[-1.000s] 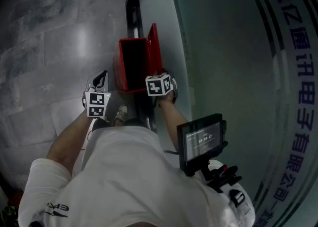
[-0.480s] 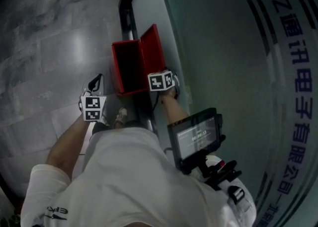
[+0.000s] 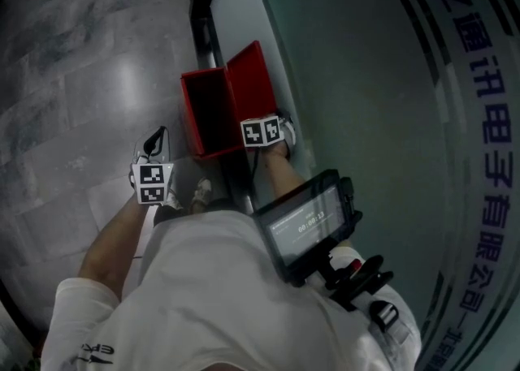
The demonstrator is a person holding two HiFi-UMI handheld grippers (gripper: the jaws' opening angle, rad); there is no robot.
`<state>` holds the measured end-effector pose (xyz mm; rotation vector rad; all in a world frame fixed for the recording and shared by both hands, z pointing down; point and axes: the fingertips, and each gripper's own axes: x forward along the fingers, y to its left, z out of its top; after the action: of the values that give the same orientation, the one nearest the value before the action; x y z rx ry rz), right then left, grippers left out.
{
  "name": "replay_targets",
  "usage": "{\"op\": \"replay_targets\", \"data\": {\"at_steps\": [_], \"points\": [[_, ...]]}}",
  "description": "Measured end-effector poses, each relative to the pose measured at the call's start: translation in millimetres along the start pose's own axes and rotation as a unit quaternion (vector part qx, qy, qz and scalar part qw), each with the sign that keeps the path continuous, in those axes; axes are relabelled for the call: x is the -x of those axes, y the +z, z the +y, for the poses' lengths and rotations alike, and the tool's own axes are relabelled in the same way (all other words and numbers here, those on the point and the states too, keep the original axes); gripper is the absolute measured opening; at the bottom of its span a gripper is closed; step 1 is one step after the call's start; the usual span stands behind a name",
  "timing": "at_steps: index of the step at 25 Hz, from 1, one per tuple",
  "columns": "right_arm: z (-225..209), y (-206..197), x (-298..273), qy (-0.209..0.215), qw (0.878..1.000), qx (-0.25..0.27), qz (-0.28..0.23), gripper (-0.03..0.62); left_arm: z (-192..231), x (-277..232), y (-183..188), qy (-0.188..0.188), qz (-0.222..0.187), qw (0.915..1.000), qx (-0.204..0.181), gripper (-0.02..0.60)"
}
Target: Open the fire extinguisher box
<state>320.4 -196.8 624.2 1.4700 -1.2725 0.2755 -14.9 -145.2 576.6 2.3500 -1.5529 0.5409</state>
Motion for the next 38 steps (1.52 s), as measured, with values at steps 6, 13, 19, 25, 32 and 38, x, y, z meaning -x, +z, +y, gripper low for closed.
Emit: {"op": "replay_targets", "data": {"at_steps": [6, 13, 19, 25, 32, 38], "points": [[-6, -4, -9, -0.022, 1.0, 0.004, 0.009, 0.077, 5, -2, -2, -0.001, 0.007, 1.0, -0.003, 0.003], [-11, -9, -19, -0.056, 0.998, 0.011, 0.026, 0.081, 7, -5, -7, -0.003, 0.014, 0.9999, -0.004, 0.003], [-19, -15, -30, -0.071, 0.996, -0.005, 0.054, 0.075, 13, -5, -9, 0.001, 0.018, 0.9998, -0.003, 0.003], [-17, -18, -36, -0.075, 0.995, 0.004, 0.065, 0.101, 19, -3, -13, 0.005, 0.021, 0.9998, 0.002, 0.003], [-10, -20, -38, -0.08, 0.994, 0.018, 0.069, 0.162, 23, -2, -14, 0.01, 0.023, 0.9997, 0.004, 0.003], [-4, -20, -41, -0.08, 0.995, 0.018, 0.061, 0.232, 27, 1, -16, 0.015, 0.026, 0.9995, 0.005, 0.003]]}}
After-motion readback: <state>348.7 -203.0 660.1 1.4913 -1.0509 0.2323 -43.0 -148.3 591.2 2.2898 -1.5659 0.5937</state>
